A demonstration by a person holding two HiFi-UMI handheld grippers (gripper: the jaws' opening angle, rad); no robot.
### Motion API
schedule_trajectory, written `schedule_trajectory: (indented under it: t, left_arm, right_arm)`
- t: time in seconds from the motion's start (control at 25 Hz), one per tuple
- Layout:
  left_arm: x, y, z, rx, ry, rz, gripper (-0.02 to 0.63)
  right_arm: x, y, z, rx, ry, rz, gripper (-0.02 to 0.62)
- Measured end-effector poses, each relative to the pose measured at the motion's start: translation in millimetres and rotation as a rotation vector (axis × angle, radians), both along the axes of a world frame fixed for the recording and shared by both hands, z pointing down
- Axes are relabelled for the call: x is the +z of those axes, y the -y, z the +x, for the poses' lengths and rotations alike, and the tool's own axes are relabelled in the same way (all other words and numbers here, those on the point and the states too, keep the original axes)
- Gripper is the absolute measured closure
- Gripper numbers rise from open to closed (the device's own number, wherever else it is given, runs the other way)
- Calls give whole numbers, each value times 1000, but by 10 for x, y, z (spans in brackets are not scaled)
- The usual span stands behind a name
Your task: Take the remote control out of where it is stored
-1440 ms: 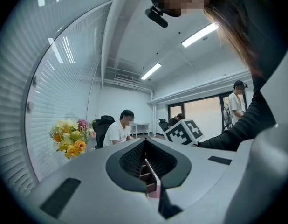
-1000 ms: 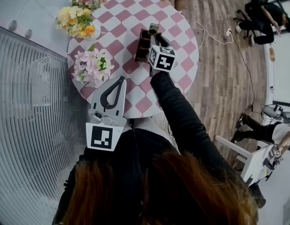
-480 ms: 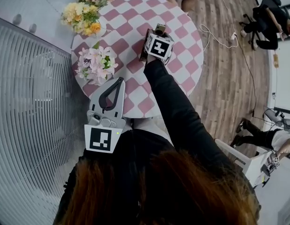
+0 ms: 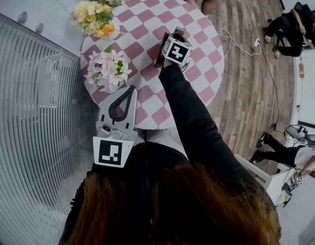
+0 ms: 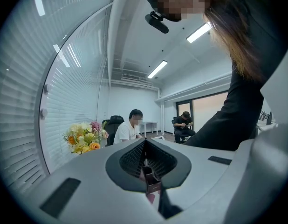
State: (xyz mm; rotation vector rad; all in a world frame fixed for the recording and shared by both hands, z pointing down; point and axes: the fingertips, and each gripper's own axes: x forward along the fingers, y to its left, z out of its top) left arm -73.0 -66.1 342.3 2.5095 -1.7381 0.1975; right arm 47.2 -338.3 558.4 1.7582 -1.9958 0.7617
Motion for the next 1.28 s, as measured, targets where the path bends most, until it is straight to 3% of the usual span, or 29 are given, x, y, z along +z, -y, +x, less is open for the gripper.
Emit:
schedule_trajectory:
  t: [0.76, 1.28]
  left_arm:
    - [-14, -6, 89, 42, -24, 14, 597]
    - [-76, -19, 121, 69, -46, 43, 597]
  right_arm:
    - [-747, -67, 183, -90, 86, 247, 408]
    - [-1632, -582, 227, -187, 184, 415, 408]
